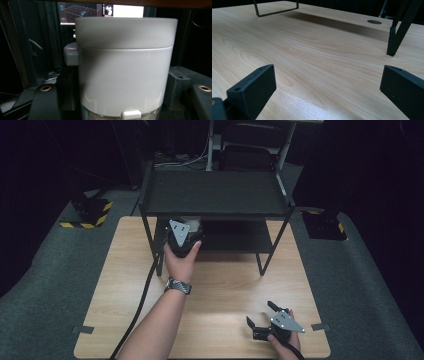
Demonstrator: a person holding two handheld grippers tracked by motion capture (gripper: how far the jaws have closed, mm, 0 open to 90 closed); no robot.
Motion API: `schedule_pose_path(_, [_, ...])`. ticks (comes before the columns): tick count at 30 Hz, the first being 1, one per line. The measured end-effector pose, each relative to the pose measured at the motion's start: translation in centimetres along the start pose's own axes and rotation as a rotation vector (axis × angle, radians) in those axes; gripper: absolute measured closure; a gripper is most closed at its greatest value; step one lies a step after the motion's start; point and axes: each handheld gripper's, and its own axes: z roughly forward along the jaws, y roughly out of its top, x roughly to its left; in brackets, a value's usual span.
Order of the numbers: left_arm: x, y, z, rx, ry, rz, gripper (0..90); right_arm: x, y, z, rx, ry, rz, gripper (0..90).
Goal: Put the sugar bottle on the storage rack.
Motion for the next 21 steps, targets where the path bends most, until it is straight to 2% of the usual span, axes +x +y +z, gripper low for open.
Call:
schedule_pose_path(9, [0.3,0.3,-0.2,0.012,-0.010,-0.010,27.2,0.0,0.0,0.0,0.000,-0.002,-0.001,0.0])
schedule_pose_path(11, [0.3,0.4,-0.2,0.012,-0.010,-0.010,23.3,0.0,0.0,0.0,0.001,-0.001,-0.001,0.0])
schedule_pose_path(17, [0.1,0.7,-0.7,0.032,-0.015,-0.004,3.0,0.0,0.0,0.0,-0.001,-0.003,-0.001,0.0])
schedule_pose_path(21, [0.4,0.7,-1.3,0.010,-0.033,-0.010,0.4,0.0,0.0,0.0,-0.002,0.000,-0.003,0.0])
